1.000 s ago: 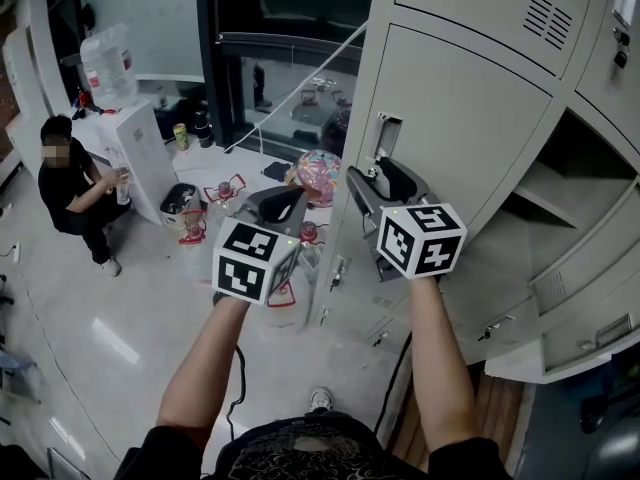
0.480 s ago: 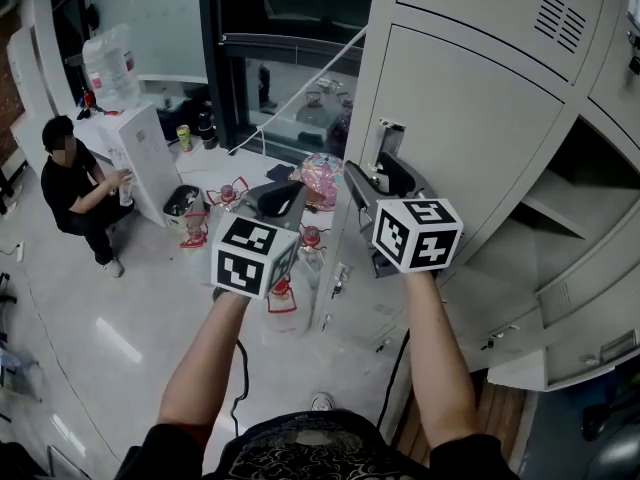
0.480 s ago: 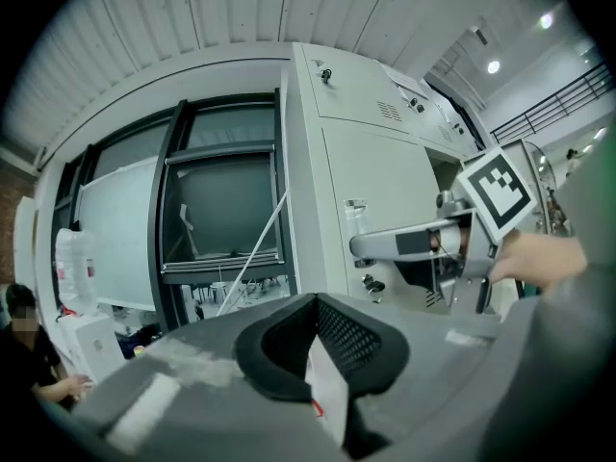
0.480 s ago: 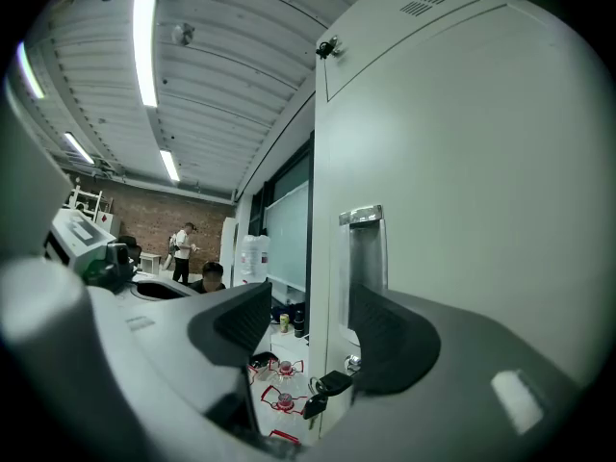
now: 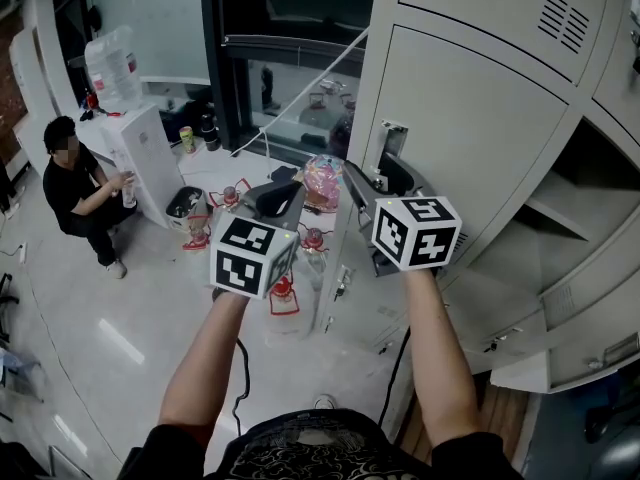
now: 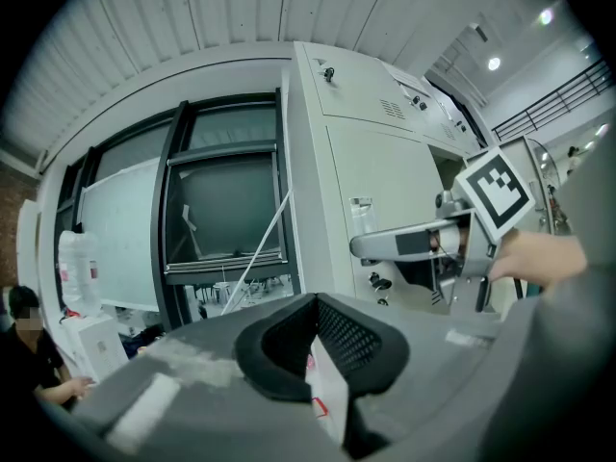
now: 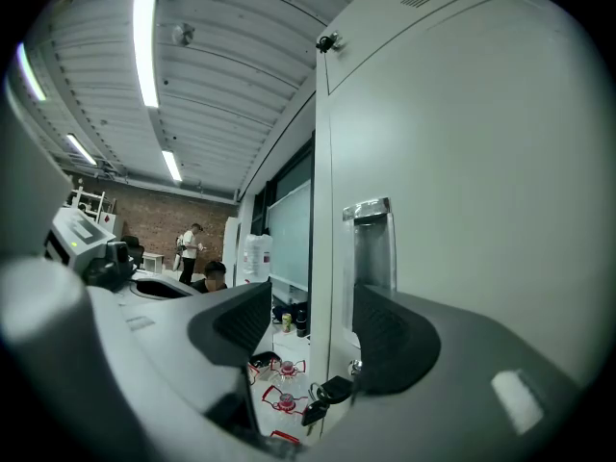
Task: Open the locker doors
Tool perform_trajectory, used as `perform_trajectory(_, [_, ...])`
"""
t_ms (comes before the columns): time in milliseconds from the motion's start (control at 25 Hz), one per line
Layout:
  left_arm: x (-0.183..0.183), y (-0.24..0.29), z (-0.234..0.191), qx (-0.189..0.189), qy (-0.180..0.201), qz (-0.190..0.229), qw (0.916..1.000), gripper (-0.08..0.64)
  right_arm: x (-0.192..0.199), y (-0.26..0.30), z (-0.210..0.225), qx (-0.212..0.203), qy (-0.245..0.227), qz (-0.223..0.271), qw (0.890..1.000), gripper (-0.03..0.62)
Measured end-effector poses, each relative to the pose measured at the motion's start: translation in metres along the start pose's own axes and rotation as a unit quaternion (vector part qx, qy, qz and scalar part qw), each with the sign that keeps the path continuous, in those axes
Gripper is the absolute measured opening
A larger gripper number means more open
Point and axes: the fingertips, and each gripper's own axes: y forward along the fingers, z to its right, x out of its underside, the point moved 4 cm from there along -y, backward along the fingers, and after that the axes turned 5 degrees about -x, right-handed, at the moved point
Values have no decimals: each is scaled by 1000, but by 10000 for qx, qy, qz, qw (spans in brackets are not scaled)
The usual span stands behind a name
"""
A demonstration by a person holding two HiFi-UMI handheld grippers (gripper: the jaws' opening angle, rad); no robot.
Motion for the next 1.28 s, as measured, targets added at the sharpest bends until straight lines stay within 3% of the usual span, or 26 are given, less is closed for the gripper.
perform_trajectory(640, [3,-21,5,180,-51,-42,9998,0,0,-15,-22,-17,-6,-101,9999,253])
perform_trajectory(1280, [13,-64,14,384,-97,33,9992,0,0,-57,-59,257,28,-97,9996,225])
